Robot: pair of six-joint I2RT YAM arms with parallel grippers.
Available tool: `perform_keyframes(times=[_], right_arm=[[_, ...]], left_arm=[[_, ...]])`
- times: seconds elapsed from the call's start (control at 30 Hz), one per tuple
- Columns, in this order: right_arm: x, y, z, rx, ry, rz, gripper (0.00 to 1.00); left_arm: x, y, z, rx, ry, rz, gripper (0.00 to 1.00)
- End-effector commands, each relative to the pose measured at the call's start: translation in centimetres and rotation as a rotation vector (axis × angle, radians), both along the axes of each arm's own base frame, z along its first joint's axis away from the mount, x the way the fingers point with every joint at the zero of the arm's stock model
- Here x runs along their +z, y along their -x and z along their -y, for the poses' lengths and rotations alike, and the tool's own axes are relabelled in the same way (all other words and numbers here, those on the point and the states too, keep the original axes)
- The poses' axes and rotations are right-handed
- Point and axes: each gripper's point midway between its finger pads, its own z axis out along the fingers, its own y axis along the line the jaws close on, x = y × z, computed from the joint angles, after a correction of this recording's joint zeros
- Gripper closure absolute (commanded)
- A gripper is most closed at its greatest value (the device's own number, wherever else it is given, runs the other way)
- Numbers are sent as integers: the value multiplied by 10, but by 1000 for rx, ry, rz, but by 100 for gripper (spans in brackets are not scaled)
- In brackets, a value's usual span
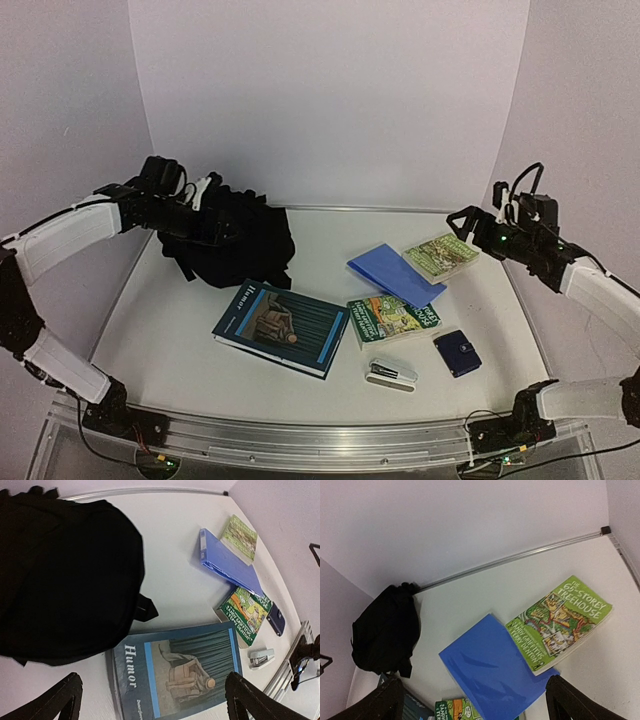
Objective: Pack the student bag
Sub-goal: Pick up the student bag at the corner of the board.
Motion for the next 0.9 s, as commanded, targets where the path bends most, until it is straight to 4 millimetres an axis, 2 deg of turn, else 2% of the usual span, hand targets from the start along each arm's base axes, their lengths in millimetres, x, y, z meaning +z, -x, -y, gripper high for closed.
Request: perform_keyframes(times=[0.0, 0.13, 0.2, 0.27, 0.4, 0.5, 0.67, 0.7, 0.77, 0.87], right_arm=[[8, 5, -45, 112, -21, -10, 2], [-3, 13, -69, 166, -22, -41, 2], [-9, 15, -72, 169, -20, -55, 2], [-13, 18, -71, 168, -19, -62, 2], [-10, 25, -69, 175, -14, -43, 2], [-4, 32, -66, 179, -13, -16, 2], [2, 40, -65, 193, -14, 10, 2], [3, 41, -65, 196, -13, 13, 2], [6, 43, -64, 198, -13, 24, 2], [12, 47, -63, 201, -17, 46, 2]], left_arm=[[-14, -22, 37, -131, -136, 37, 0], [-36, -44, 49, -124, -182, 8, 0], [-46, -50, 57, -146, -208, 23, 0], [-65, -52, 63, -165, -266, -4, 0], [-95, -65, 59, -119, -461, -18, 2], [-103, -76, 49, -55, -556, 13, 3], [-109, -86, 52, -27, -572, 43, 6], [-112, -89, 51, -18, -587, 48, 10], [-114, -97, 47, 25, -628, 60, 29], [-106, -108, 35, 118, -679, 88, 73]])
